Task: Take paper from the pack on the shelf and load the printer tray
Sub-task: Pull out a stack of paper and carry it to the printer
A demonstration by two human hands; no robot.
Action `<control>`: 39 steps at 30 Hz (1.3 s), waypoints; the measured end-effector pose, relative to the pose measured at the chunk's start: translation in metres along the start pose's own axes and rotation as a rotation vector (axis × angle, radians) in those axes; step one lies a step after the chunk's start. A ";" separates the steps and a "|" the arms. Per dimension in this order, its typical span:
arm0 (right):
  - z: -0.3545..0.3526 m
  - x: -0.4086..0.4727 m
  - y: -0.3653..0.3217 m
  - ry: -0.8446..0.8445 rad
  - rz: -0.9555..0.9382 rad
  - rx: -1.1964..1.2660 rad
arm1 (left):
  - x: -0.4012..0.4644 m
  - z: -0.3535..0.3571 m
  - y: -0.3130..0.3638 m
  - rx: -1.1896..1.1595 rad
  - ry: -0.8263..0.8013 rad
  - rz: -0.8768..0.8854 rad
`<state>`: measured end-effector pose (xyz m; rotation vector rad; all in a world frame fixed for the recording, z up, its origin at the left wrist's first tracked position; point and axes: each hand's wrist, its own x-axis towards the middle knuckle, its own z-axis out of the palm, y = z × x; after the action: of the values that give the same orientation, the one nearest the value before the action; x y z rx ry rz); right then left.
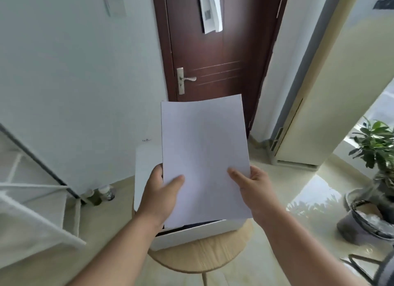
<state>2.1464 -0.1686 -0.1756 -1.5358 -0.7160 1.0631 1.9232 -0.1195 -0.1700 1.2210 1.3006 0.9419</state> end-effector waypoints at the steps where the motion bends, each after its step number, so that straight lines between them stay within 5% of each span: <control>1: 0.002 0.007 0.003 -0.020 0.018 -0.027 | -0.001 0.002 -0.005 0.018 0.053 -0.003; 9: 0.033 0.054 0.021 -0.122 0.138 -0.192 | 0.019 -0.002 -0.029 0.171 0.213 -0.125; 23: 0.069 0.100 0.034 -0.097 0.349 -0.366 | 0.081 -0.018 -0.061 0.276 0.094 -0.303; 39: 0.079 0.125 0.045 -0.038 0.384 -0.405 | 0.107 -0.012 -0.073 0.264 0.111 -0.327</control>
<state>2.1233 -0.0366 -0.2516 -2.0645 -0.7080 1.2850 1.9116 -0.0252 -0.2592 1.1179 1.6949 0.6228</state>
